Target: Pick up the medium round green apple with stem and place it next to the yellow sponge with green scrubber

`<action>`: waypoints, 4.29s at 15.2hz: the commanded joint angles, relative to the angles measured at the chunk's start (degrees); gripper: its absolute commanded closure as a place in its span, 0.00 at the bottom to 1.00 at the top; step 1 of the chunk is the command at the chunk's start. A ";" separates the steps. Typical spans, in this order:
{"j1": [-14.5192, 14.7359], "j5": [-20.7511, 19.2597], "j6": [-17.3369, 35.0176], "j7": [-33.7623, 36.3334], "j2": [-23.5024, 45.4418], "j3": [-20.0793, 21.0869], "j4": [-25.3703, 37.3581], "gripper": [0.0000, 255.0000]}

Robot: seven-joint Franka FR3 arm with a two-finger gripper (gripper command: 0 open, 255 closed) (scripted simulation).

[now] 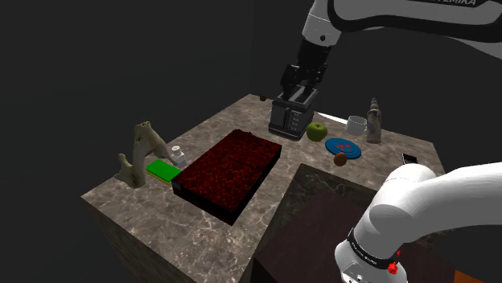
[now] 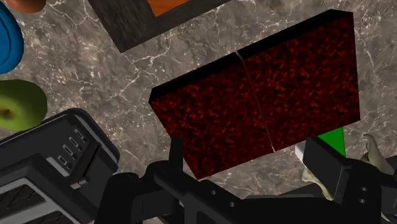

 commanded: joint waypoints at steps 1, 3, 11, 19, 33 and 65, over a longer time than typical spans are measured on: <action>0.00 0.00 0.00 0.00 0.00 0.00 0.00 0.00; -0.67 -0.98 1.18 -2.49 0.89 -2.28 -1.02 0.00; -3.41 -4.62 6.25 -12.41 7.09 -11.32 -2.64 0.00; -5.51 -6.51 11.46 -22.48 17.29 -20.18 -0.26 0.00; -9.00 0.47 17.58 -42.92 43.85 -33.18 13.66 0.00; -10.49 3.33 20.36 -46.59 49.49 -33.96 14.94 1.00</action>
